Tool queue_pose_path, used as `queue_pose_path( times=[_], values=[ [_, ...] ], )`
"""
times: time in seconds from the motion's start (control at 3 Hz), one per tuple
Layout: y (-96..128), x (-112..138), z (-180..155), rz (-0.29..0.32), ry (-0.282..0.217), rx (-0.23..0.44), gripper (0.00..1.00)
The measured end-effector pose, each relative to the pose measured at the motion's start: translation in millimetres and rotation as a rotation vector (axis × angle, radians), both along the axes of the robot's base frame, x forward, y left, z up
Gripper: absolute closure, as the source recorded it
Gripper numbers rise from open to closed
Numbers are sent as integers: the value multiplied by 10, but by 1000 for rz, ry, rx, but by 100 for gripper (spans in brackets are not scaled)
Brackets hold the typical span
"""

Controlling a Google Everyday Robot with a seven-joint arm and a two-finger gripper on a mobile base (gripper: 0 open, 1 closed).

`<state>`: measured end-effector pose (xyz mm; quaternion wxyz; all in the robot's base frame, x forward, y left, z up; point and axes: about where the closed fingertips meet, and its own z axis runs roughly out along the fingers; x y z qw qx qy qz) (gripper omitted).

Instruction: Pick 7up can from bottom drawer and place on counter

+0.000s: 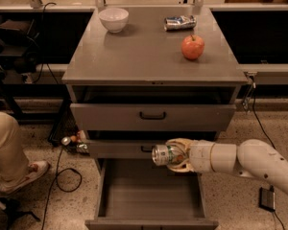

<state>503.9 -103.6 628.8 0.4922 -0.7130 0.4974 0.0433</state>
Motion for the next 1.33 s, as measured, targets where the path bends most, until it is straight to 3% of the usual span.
queue_pose_path(
  times=[0.33, 0.67, 1.0, 1.33],
  values=[
    [119, -1, 463, 20, -108, -105, 100],
    [170, 2, 699, 29, -162, -157, 100],
    [165, 20, 730, 35, -172, -156, 100],
    [-6, 148, 1074, 25, -249, -152, 100]
  ],
)
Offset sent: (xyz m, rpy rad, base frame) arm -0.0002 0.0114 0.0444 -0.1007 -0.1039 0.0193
